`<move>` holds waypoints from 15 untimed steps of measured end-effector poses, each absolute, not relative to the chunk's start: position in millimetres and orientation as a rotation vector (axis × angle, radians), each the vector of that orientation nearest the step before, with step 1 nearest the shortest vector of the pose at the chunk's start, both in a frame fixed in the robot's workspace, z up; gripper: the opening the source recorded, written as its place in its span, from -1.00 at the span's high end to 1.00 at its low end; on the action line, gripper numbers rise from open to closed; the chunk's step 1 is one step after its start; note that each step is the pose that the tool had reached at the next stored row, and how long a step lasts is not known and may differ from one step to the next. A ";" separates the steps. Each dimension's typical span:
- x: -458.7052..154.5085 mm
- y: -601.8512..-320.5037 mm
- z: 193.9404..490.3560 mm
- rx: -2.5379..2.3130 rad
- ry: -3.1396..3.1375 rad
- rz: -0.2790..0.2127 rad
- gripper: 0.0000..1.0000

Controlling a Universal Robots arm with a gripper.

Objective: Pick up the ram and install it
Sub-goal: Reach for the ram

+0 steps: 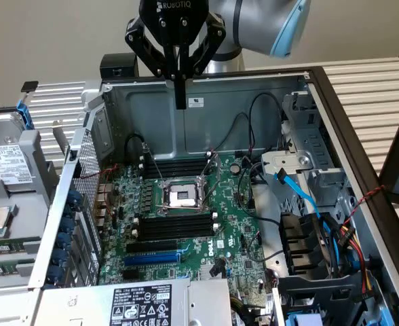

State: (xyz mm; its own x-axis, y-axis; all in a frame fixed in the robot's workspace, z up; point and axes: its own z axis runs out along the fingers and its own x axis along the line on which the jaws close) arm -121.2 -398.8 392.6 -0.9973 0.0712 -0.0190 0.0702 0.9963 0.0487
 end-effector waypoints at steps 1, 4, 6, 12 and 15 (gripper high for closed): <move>-121.3 -398.8 392.6 0.110 3.118 0.075 0.79; -127.3 -398.8 392.7 0.110 3.119 0.075 0.79; -136.4 -398.8 392.6 0.111 3.119 0.075 0.79; -163.5 -398.8 392.5 0.110 3.119 0.077 0.79; -177.1 -398.8 392.4 0.110 3.119 0.077 0.79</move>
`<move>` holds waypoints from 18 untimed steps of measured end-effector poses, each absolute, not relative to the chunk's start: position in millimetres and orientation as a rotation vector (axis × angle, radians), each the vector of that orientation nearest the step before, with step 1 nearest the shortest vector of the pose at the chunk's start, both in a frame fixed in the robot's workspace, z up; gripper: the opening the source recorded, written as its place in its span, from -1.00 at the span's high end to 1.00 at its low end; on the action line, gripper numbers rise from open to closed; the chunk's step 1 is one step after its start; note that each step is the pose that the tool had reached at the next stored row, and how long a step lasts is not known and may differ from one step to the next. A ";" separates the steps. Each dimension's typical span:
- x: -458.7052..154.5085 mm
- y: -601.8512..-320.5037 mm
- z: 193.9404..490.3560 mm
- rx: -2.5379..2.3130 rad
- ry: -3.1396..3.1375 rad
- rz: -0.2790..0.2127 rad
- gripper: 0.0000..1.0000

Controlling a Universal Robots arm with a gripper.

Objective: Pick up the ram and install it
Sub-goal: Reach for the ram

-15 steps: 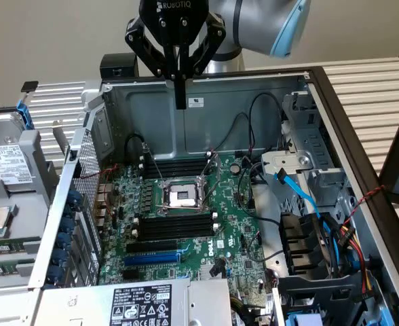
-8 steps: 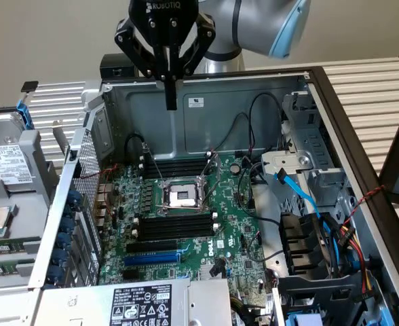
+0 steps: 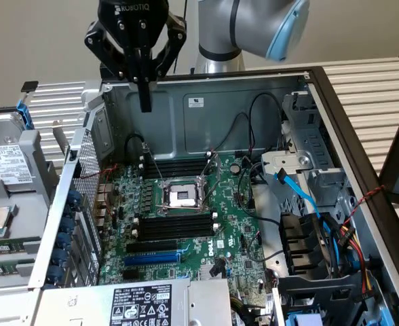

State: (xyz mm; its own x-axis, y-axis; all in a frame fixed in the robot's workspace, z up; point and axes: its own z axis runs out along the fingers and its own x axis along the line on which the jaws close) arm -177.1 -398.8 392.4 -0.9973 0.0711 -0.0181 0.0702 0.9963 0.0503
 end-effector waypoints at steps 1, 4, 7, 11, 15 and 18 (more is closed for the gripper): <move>-181.6 -398.8 392.2 0.110 3.119 0.078 0.79; -195.4 -398.8 391.2 0.110 3.119 0.078 0.79; -208.9 -398.6 389.4 0.111 3.119 0.077 0.79; -227.3 -398.1 386.7 0.111 3.119 0.078 0.79; -245.4 -397.3 384.3 0.111 3.119 0.077 0.79; -259.0 -396.7 382.5 0.111 3.119 0.077 0.79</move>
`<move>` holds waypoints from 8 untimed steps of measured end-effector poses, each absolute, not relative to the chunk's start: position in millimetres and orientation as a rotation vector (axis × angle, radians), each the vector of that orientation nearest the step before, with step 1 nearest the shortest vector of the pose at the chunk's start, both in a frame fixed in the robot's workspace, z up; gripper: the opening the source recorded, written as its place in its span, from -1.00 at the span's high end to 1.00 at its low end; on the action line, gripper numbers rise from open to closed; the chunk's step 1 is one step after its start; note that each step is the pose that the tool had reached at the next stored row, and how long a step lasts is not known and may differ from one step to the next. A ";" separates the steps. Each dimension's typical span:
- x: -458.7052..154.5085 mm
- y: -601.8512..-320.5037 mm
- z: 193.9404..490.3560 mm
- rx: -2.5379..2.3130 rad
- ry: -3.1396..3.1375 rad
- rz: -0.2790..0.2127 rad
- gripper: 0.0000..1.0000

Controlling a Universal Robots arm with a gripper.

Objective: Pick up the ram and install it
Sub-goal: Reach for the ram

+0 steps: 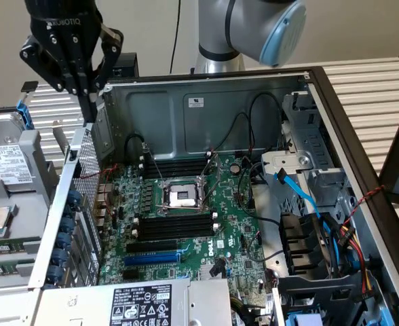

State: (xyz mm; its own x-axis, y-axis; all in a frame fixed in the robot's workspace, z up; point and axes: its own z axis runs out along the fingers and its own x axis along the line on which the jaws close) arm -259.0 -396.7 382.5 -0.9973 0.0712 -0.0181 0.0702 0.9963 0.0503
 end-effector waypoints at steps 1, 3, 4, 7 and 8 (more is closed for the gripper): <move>-263.7 -396.4 381.7 0.111 3.119 0.078 0.79; -272.8 -396.1 379.9 0.110 3.119 0.078 0.79; -277.3 -395.8 379.1 0.110 3.119 0.077 0.79; -291.1 -395.2 376.5 0.111 3.119 0.078 0.79; -295.7 -395.0 375.7 0.110 3.119 0.078 0.79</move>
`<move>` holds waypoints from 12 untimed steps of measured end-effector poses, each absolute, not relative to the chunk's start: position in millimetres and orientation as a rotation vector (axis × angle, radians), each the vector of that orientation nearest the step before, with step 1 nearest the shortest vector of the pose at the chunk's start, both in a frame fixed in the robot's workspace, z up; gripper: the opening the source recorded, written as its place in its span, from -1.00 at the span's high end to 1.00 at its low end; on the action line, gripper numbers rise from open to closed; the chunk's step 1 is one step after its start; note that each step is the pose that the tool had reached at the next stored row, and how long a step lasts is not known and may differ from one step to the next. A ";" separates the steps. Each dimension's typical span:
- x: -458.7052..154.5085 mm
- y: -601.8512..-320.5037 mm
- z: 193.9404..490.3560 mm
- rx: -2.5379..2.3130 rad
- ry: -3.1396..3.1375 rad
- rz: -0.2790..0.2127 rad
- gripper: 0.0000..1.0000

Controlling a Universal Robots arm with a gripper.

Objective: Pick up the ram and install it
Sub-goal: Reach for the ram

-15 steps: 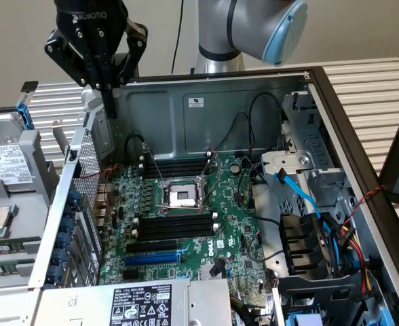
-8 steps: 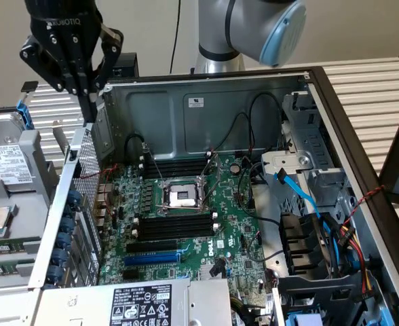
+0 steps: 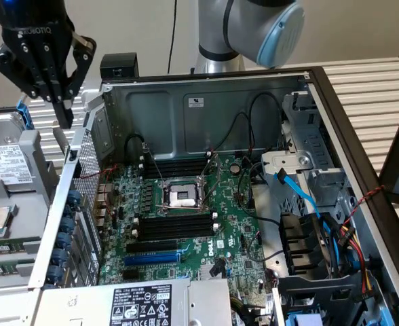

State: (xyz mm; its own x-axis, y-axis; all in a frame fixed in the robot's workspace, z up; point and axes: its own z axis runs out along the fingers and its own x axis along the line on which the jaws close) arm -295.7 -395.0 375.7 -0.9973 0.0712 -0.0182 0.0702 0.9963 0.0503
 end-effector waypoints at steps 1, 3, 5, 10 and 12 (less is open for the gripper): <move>-299.9 -394.9 375.0 0.110 3.119 0.078 0.79; -309.0 -394.6 373.4 0.111 3.119 0.078 0.79; -318.2 -394.3 372.0 0.110 3.119 0.078 0.79; -341.1 -393.4 369.0 0.110 3.119 0.077 0.79; -349.9 -393.1 367.9 0.110 3.119 0.078 0.79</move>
